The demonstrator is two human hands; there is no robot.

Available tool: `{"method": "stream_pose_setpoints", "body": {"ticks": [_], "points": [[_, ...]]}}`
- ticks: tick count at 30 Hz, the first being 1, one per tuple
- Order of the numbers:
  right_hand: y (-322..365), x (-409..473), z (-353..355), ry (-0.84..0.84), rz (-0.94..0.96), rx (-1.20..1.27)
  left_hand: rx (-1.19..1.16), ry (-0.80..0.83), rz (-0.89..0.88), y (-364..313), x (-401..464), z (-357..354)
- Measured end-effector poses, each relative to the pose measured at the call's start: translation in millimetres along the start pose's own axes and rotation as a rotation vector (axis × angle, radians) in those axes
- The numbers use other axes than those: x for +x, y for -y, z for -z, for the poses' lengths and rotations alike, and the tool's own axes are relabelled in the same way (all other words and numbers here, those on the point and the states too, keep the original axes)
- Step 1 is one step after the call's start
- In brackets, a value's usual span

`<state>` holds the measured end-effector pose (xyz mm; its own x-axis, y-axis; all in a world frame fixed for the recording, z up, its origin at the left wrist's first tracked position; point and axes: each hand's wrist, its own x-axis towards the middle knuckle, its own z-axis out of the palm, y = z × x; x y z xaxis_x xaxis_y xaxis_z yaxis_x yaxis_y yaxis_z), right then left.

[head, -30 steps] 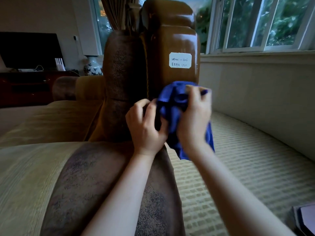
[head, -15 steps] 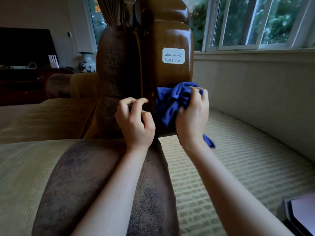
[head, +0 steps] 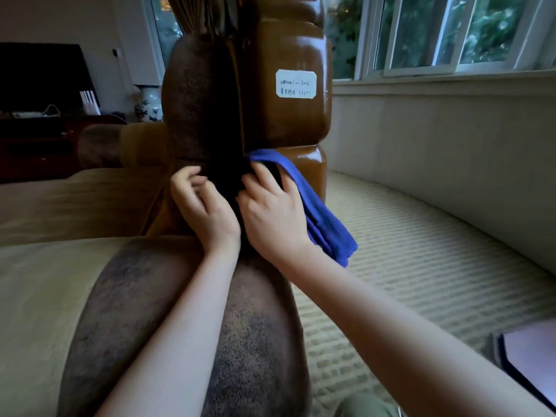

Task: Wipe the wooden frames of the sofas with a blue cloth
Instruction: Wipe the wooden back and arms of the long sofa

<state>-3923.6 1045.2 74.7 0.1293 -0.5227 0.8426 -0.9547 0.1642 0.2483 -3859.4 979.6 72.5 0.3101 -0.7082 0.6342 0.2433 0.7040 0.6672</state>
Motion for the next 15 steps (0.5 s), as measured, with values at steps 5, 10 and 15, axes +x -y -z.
{"method": "stream_pose_setpoints", "body": {"ticks": [5,10,15], "points": [[-13,-29,-3,-0.09,-0.249,0.069,0.096,0.231,-0.11,0,-7,-1],[-12,-10,0,-0.169,-0.513,0.168,0.08,0.26,-0.144,-1,-11,-8],[-10,-3,-5,-0.313,-0.681,0.388,0.075,0.255,-0.113,-2,-10,-6]]}}
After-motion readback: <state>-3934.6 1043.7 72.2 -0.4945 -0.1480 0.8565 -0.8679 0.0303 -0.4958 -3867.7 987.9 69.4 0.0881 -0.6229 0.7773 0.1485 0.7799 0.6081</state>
